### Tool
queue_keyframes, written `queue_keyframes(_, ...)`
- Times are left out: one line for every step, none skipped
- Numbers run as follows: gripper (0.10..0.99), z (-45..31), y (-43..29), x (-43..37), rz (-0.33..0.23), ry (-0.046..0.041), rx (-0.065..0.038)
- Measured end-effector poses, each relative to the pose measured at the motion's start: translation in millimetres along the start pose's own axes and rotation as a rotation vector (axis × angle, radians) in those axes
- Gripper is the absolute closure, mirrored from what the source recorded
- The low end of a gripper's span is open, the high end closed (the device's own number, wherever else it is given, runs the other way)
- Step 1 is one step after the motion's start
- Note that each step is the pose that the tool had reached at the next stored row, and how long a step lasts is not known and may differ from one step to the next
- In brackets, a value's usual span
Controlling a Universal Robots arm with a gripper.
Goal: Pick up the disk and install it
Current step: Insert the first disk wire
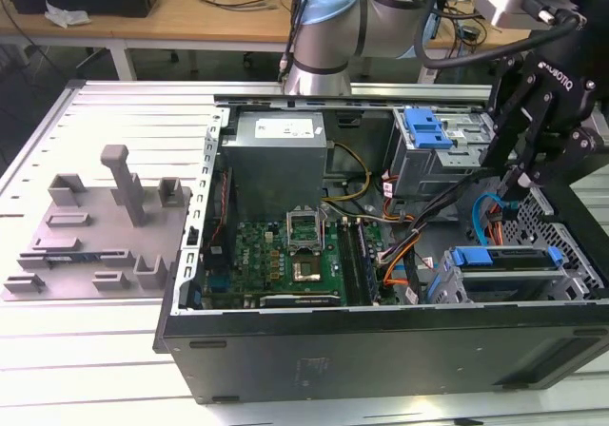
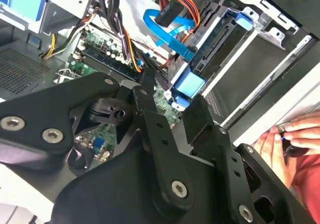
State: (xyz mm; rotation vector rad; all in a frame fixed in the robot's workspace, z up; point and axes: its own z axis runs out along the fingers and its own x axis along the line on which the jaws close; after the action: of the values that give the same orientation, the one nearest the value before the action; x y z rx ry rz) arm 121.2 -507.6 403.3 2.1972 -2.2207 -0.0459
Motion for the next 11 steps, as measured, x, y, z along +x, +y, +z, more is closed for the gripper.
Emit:
queue_keyframes(0.580, 0.4, 0.0, -0.1, 0.012, -0.0004, 0.000)
queue_keyframes(0.580, 1.0, -0.1, -0.4, 0.030, -0.0008, 0.000)
queue_keyframes(0.580, 2.4, -0.2, -2.6, 0.045, -0.0013, 0.000)
queue_keyframes(0.580, 3.1, -0.7, -4.1, 0.049, -0.0015, 0.000)
queue_keyframes(0.580, 4.1, -1.2, -6.5, 0.053, -0.0009, 0.001)
queue_keyframes(0.580, 5.9, -2.1, -11.3, 0.056, 0.0053, 0.001)
queue_keyframes(0.580, 6.5, -2.4, -13.9, 0.056, 0.0116, 0.001)
queue_keyframes(0.580, 6.8, -2.7, -16.8, 0.057, 0.0211, 0.001)
queue_keyframes(0.580, 7.7, -3.3, -22.9, 0.058, 0.0506, 0.003)
queue_keyframes(0.580, 7.9, -3.6, -26.1, 0.058, 0.0659, 0.003)
queue_keyframes(0.580, 8.3, -3.9, -28.9, 0.058, 0.0788, 0.004)
